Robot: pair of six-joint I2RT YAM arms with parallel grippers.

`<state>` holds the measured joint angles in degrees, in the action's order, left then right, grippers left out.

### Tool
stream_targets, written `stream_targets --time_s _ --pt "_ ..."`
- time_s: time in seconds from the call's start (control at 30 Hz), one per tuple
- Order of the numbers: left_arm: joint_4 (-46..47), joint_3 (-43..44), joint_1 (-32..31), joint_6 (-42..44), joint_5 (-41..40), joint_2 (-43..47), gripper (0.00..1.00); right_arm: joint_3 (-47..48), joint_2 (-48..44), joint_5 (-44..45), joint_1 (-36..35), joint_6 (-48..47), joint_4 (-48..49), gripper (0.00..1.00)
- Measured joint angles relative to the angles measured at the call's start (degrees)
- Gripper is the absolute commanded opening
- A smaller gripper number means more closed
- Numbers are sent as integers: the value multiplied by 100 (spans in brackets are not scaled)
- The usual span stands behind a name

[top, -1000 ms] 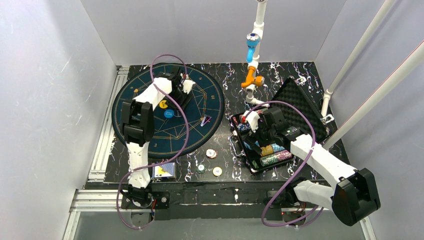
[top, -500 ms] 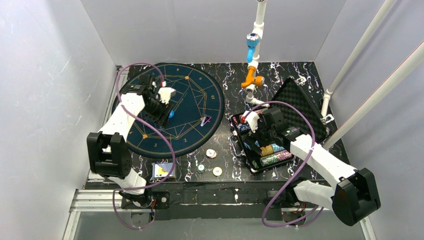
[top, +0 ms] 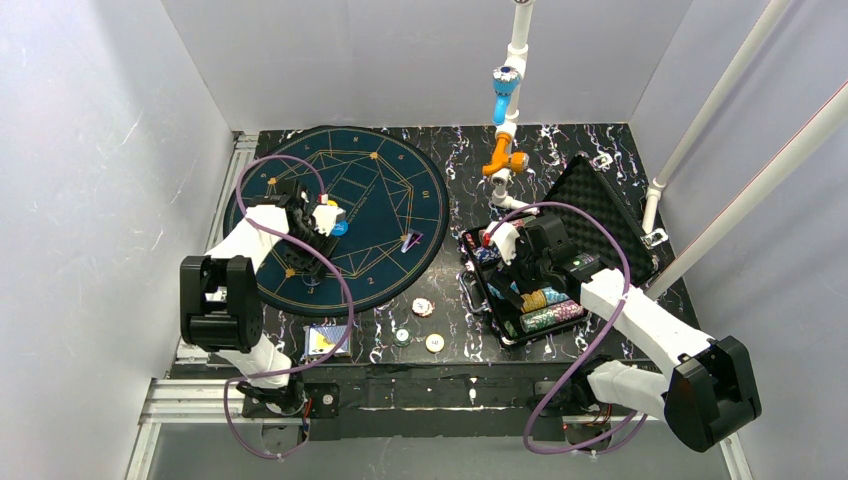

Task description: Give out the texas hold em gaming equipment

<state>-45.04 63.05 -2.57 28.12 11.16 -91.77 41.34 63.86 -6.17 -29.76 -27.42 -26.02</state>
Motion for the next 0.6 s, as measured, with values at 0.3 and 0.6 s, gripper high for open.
stream_targets --time_s 0.3,0.6 --pt "236 -138 0 48 -149 -234 37 0 0 0 0 -2 0 100" --pt "387 -162 0 68 -210 -319 39 0 0 0 0 -2 0 100"
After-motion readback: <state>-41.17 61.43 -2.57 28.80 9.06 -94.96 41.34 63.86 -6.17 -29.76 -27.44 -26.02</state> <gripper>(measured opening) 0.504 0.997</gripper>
